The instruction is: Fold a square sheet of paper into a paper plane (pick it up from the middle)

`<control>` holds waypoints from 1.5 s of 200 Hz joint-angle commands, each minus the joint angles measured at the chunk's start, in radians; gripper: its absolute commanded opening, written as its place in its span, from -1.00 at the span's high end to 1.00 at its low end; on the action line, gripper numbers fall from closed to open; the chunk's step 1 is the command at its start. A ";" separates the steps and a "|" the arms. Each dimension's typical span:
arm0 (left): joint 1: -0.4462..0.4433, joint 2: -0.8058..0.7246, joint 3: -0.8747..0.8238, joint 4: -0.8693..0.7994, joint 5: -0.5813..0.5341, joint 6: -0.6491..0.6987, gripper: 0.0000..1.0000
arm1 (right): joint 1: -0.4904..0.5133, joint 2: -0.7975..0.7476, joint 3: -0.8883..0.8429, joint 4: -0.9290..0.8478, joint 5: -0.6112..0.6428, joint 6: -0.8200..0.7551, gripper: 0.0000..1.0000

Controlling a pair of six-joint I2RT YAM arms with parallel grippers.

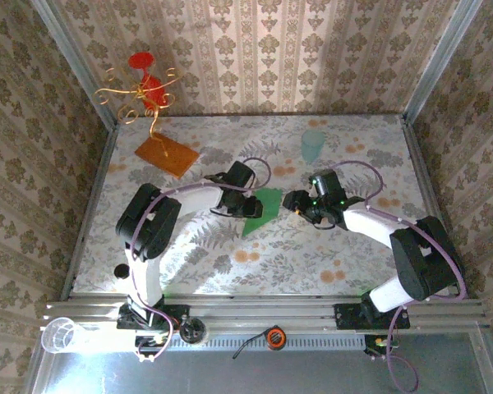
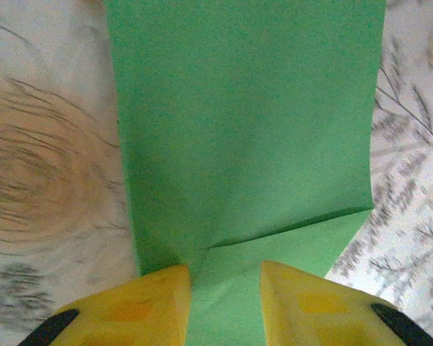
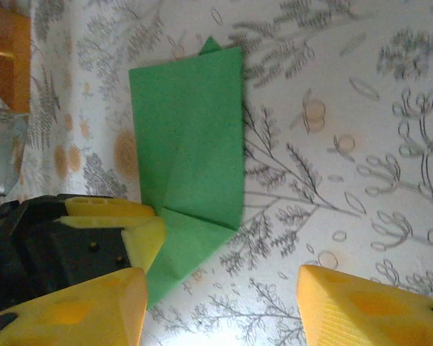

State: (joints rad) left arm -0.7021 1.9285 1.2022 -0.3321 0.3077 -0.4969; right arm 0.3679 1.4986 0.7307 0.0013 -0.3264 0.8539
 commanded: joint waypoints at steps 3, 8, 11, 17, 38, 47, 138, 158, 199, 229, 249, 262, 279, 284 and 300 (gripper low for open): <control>-0.018 -0.018 -0.049 -0.030 0.042 0.039 0.37 | 0.013 -0.033 -0.048 -0.006 0.004 0.073 -0.12; -0.019 -0.020 -0.052 -0.028 0.045 0.041 0.40 | 0.017 -0.037 -0.054 -0.009 0.004 0.081 -0.10; -0.020 -0.020 -0.056 -0.026 0.045 0.042 0.40 | 0.019 -0.038 -0.057 -0.010 0.003 0.086 -0.10; -0.021 -0.022 -0.057 -0.025 0.045 0.043 0.42 | 0.025 -0.043 -0.065 -0.013 0.004 0.094 -0.07; -0.022 -0.018 -0.056 -0.023 0.036 0.036 0.46 | 0.043 -0.038 -0.086 0.002 -0.008 0.130 0.03; -0.020 -0.016 -0.055 -0.022 0.032 0.031 0.48 | 0.051 -0.024 -0.088 0.022 -0.022 0.144 0.12; -0.010 0.004 -0.057 -0.053 -0.031 -0.053 0.63 | 0.114 0.123 -0.017 0.099 -0.010 0.229 0.46; -0.001 0.011 -0.059 -0.059 -0.028 -0.068 0.69 | 0.114 0.134 -0.010 0.107 -0.010 0.235 0.46; 0.015 0.019 -0.067 -0.059 -0.013 -0.093 0.74 | 0.114 0.150 0.005 0.062 0.010 0.237 0.46; 0.025 0.030 -0.070 -0.060 -0.002 -0.103 0.77 | 0.114 0.150 0.006 0.044 0.023 0.237 0.44; 0.026 0.035 -0.072 -0.059 0.002 -0.103 0.79 | 0.114 0.162 0.006 0.076 -0.004 0.237 0.49; 0.027 0.036 -0.072 -0.059 0.006 -0.103 0.79 | 0.114 0.173 0.008 0.096 -0.023 0.244 0.53; 0.029 0.040 -0.069 -0.058 0.011 -0.103 0.80 | 0.114 0.182 0.011 0.110 -0.028 0.247 0.56; 0.029 0.041 -0.070 -0.058 0.011 -0.104 0.80 | 0.114 0.184 0.014 0.107 -0.027 0.248 0.57; 0.029 0.041 -0.070 -0.056 0.012 -0.104 0.80 | 0.114 0.189 0.018 0.106 -0.028 0.247 0.57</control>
State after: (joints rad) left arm -0.6834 1.9194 1.1622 -0.3271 0.3462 -0.5846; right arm 0.4763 1.6691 0.7193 0.0952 -0.3424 1.0847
